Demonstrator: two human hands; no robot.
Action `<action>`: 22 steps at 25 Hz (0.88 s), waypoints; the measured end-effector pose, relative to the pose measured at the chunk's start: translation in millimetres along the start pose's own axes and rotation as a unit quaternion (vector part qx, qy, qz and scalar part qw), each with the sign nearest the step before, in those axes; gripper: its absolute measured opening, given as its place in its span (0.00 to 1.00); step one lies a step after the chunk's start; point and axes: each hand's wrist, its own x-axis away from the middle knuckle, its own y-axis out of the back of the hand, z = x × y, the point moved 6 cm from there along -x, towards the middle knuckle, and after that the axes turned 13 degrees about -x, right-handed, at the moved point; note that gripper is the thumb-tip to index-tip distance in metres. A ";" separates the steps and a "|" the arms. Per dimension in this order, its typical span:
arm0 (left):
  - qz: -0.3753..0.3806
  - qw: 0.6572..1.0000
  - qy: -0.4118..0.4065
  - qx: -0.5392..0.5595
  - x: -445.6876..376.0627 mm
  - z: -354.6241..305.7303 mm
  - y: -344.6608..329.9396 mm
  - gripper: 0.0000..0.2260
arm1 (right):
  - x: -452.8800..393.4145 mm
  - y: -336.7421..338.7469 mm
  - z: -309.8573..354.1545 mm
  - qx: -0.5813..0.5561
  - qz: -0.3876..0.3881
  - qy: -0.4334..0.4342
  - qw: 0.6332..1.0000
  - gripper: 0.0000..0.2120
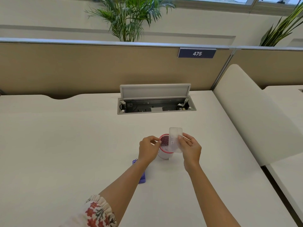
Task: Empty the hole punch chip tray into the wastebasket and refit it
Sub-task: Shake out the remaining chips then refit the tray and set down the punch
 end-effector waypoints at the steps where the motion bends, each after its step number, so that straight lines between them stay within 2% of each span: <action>1: -0.006 1.000 0.003 0.014 0.3 -0.8 1.3 0.07 | 1.6 -1.9 -3.2 -0.009 0.006 -0.013 1.000 0.10; 3: -0.010 0.998 0.013 0.055 2.3 -2.8 4.1 0.12 | 6.7 -8.5 -10.7 -0.022 0.025 -0.038 0.999 0.12; 8: 0.043 0.984 0.029 0.169 7.3 3.0 9.2 0.21 | 24.4 -39.9 -28.5 -0.017 0.077 -0.058 0.995 0.09; 10: 0.049 0.978 0.034 0.199 9.3 13.6 14.4 0.19 | 30.9 -52.6 -36.3 -0.010 0.087 -0.063 0.994 0.10; 12: 0.044 0.974 0.056 0.217 10.5 27.0 23.5 0.14 | 37.6 -64.1 -45.0 0.004 0.102 -0.069 0.992 0.10; 14: 0.029 0.968 0.087 0.234 12.0 40.1 35.5 0.09 | 44.3 -73.0 -54.1 0.039 0.119 -0.074 0.989 0.10; 17: -0.011 0.951 0.137 0.278 13.1 63.1 55.8 0.08 | 55.6 -81.3 -72.8 0.053 0.150 -0.113 0.981 0.12; 18: -0.030 0.947 0.152 0.282 13.3 72.2 64.2 0.08 | 60.3 -83.3 -79.8 0.071 0.161 -0.120 0.977 0.12; 20: -0.062 0.940 0.174 0.286 14.8 90.2 81.2 0.08 | 68.2 -86.2 -92.6 0.187 0.182 -0.098 0.960 0.11; 22: -0.078 0.936 0.186 0.288 17.9 104.1 93.1 0.08 | 75.3 -85.9 -106.0 0.332 0.191 -0.081 0.920 0.15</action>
